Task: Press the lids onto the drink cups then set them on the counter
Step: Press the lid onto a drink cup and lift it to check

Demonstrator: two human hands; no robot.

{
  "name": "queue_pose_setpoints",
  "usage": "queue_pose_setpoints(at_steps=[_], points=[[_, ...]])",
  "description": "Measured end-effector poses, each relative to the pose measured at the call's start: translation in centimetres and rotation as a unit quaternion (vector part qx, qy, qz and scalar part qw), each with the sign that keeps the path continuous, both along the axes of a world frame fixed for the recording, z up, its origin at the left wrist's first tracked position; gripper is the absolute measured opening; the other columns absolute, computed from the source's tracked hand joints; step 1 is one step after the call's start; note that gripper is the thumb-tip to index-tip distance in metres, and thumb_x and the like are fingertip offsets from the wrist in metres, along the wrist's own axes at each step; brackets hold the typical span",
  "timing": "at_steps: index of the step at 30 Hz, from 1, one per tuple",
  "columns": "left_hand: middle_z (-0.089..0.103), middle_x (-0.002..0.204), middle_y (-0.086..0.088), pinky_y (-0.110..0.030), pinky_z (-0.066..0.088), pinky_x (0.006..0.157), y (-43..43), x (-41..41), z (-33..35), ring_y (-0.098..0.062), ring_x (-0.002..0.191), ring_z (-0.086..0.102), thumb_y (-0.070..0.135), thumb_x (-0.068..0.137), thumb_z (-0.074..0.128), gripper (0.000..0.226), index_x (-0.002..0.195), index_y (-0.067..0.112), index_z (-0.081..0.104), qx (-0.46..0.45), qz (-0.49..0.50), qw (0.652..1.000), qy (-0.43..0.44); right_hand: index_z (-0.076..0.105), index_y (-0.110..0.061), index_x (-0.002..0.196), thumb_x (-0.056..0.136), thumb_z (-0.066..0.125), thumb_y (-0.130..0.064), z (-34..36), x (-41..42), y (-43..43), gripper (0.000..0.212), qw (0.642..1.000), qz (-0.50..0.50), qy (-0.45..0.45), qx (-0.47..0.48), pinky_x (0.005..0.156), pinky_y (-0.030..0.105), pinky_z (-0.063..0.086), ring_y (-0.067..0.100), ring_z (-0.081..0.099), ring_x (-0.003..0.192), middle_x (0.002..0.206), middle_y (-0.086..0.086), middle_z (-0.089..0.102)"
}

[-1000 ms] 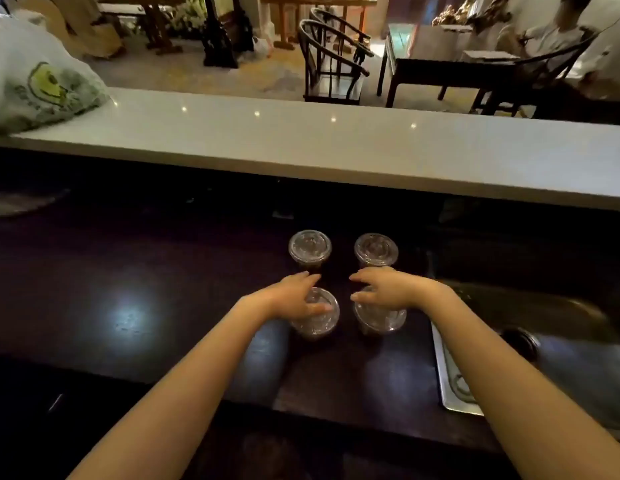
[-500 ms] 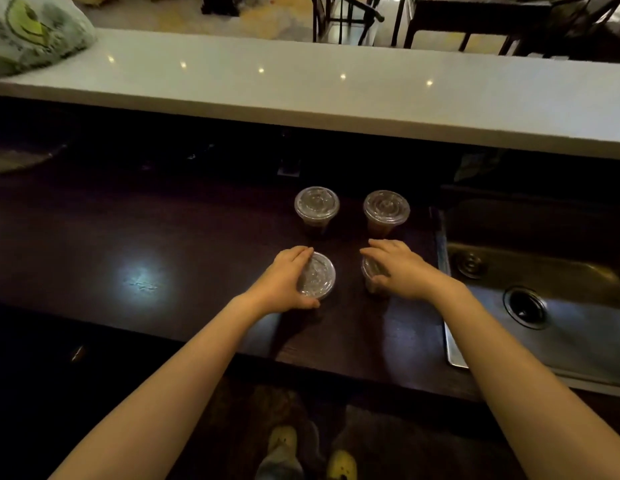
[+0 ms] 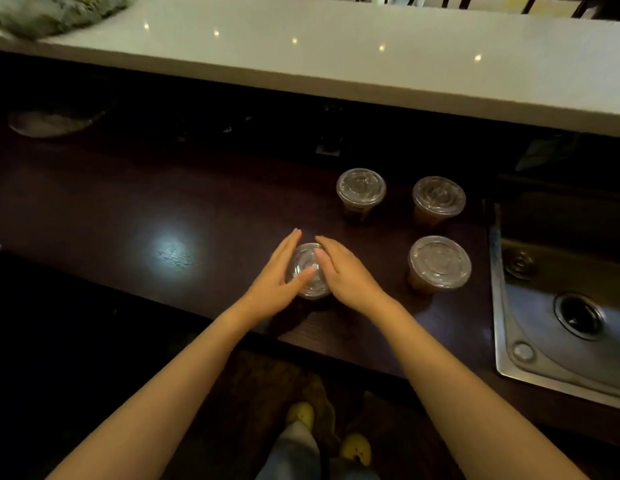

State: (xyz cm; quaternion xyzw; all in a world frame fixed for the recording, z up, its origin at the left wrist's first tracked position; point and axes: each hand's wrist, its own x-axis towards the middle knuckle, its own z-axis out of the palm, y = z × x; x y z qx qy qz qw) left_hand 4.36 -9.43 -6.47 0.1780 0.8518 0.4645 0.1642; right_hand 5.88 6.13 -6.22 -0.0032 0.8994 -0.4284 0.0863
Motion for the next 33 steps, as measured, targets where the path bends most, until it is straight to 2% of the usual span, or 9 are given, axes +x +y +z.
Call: queue_pose_setpoints(at_steps=[3,7,14,18,23,25,27,29,33], points=[[0.036,0.145,0.0,-0.003,0.024,0.098,1.9,1.3,-1.5,-0.002,0.128,0.036,0.023,0.098,0.037,0.046,0.143,0.014,0.03,0.058,0.141,0.988,0.018,0.053,-0.01,0.127,0.099,0.038,-0.019,-1.3,0.0,-1.4,0.034,0.987,-0.115,0.043,-0.102,0.096,0.012,0.034,0.014,0.05,0.12,0.131,0.006,0.055],[0.047,0.122,0.008,0.0,0.034,0.087,3.0,1.6,-2.9,0.018,0.107,0.045,0.014,0.099,0.034,0.036,0.133,0.011,0.045,0.12,0.22,0.966,0.062,0.062,-0.012,0.115,0.096,0.042,-0.011,-2.7,0.1,-2.2,0.027,0.962,-0.183,0.084,-0.185,0.091,0.018,0.045,0.009,0.058,0.105,0.116,0.003,0.064],[0.044,0.116,0.022,-0.001,0.035,0.087,3.0,1.4,-3.3,0.019,0.107,0.045,0.011,0.099,0.033,0.035,0.132,0.01,0.046,0.138,0.211,0.964,0.081,0.063,-0.016,0.112,0.095,0.042,-0.015,-3.4,-0.3,-2.2,0.027,0.952,-0.18,0.075,-0.235,0.092,0.029,0.048,0.014,0.061,0.104,0.112,0.004,0.064],[0.046,0.127,0.015,-0.01,0.035,0.1,2.4,0.2,-3.3,0.007,0.118,0.045,0.018,0.099,0.031,0.039,0.137,0.016,0.038,0.149,0.148,0.977,0.046,0.057,-0.013,0.12,0.099,0.037,-0.013,-2.9,0.5,-2.4,0.029,0.945,-0.217,0.075,-0.232,0.092,0.013,0.043,0.003,0.056,0.106,0.119,0.001,0.06],[0.034,0.143,0.008,-0.023,0.021,0.113,1.7,-3.6,-2.8,-0.009,0.138,0.028,0.016,0.099,0.035,0.045,0.143,0.019,0.027,0.101,0.013,0.995,0.0,0.028,-0.013,0.144,0.1,0.031,-0.02,-3.2,3.3,-3.0,0.044,0.948,-0.254,0.064,-0.178,0.097,-0.005,0.017,-0.001,0.029,0.13,0.146,0.0,0.036],[0.032,0.142,0.009,-0.024,0.015,0.113,1.8,-5.4,-2.2,-0.007,0.138,0.02,0.019,0.098,0.041,0.045,0.142,0.018,0.032,0.035,-0.038,0.999,0.017,0.015,-0.014,0.148,0.099,0.032,-0.025,-3.1,4.8,-3.6,0.052,0.952,-0.259,0.051,-0.155,0.101,-0.001,0.013,-0.002,0.019,0.134,0.153,0.0,0.024],[0.041,0.139,0.004,-0.025,0.02,0.111,2.0,-6.8,-1.7,-0.004,0.13,0.026,0.022,0.095,0.047,0.045,0.139,0.017,0.038,-0.002,-0.059,0.997,0.046,0.011,-0.015,0.148,0.098,0.035,-0.026,-3.0,6.0,-4.4,0.056,0.951,-0.271,0.046,-0.143,0.106,0.009,0.015,-0.001,0.017,0.136,0.155,0.001,0.019],[0.053,0.131,-0.001,-0.023,0.028,0.104,2.2,-7.3,-1.3,-0.005,0.122,0.036,0.024,0.094,0.05,0.044,0.136,0.015,0.043,-0.021,-0.046,0.995,0.09,0.018,-0.012,0.146,0.098,0.037,-0.023,-2.8,6.1,-4.3,0.053,0.941,-0.299,0.063,-0.143,0.107,0.013,0.017,0.004,0.02,0.137,0.154,0.004,0.022],[0.057,0.13,-0.003,-0.022,0.032,0.1,2.2,-5.0,-0.8,-0.012,0.122,0.046,0.022,0.097,0.044,0.036,0.131,0.014,0.05,0.01,0.12,0.985,0.12,0.035,-0.007,0.14,0.1,0.034,-0.019,-2.2,2.7,-1.6,0.042,0.937,-0.311,0.045,-0.153,0.105,0.012,0.018,0.014,0.031,0.137,0.148,0.008,0.035]])
